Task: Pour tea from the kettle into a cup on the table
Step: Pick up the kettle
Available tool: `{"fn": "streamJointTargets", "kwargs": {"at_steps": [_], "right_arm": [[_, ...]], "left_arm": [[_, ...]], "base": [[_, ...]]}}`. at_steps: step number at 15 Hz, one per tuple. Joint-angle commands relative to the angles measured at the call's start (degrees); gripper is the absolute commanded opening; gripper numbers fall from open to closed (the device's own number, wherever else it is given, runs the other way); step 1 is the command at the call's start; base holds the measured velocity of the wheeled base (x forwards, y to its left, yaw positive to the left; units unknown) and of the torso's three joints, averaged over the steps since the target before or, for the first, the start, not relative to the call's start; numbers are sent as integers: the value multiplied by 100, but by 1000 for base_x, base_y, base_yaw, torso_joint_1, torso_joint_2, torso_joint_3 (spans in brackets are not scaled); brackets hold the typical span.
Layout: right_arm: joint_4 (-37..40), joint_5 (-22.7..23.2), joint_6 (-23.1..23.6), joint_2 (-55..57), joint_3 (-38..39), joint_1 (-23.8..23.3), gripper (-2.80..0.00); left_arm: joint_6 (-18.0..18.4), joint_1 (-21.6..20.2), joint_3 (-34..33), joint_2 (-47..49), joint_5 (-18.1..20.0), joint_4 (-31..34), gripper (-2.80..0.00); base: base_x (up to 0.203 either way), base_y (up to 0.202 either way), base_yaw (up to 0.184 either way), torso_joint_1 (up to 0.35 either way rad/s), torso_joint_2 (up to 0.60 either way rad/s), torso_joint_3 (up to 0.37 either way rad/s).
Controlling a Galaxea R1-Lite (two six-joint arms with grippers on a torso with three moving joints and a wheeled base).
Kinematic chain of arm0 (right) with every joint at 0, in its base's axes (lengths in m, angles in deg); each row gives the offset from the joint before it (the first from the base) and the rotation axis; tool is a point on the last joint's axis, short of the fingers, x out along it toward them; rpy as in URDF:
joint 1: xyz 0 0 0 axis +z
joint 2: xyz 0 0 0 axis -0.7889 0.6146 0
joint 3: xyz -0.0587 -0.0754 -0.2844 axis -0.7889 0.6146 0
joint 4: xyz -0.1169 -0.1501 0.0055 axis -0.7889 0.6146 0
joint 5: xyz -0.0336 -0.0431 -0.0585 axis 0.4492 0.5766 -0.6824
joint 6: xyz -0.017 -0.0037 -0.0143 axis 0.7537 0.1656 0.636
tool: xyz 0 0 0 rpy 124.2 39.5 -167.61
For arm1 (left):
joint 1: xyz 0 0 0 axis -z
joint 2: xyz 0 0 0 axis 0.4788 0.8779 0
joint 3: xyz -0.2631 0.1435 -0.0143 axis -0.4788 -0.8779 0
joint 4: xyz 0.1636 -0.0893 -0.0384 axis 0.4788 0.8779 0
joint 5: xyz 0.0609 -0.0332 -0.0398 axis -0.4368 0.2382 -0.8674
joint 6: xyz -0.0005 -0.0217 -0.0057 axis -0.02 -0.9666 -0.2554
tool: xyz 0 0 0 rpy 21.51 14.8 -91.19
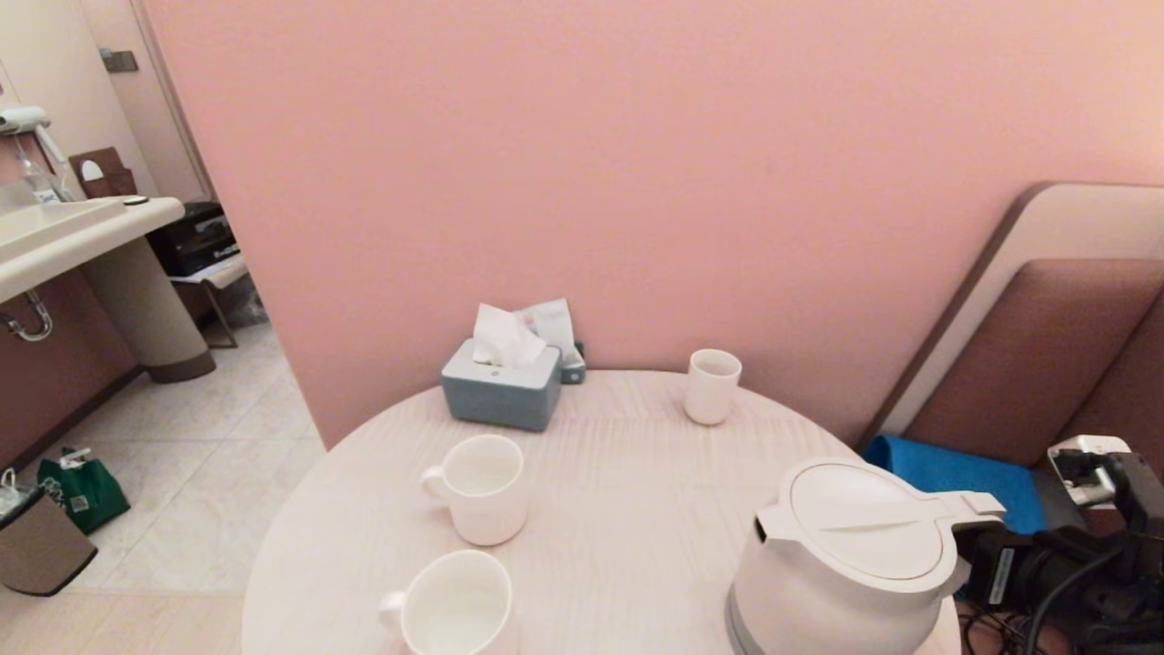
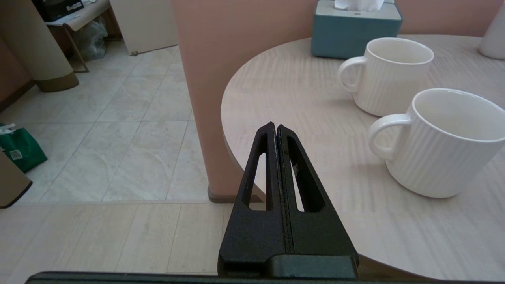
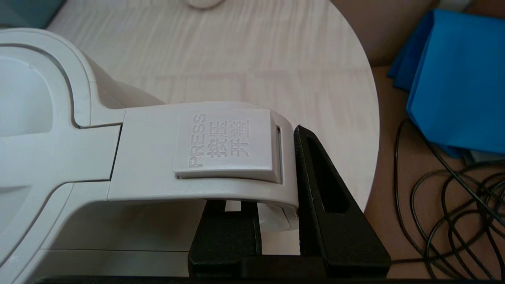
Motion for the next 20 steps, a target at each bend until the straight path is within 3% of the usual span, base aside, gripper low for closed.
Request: {"fn": "streamJointTargets", "kwargs": {"at_steps": [1,7,20], "right_arm": [[-14,-10,-14,-90,-52,-4,-280],[1337,13,-49,-745,-623,-7,-280],[1794,16,-85,-936,-865,0,-280]], "left_arm": [[-2,-1,0,3,1,-1,-280],[-2,-1,0,0,1,-1,-280],[-2,-1,0,7,1,-1,-280]], "base": [[0,0,0,0,0,0],[0,0,0,0,0,0],[0,0,0,0,0,0]]}}
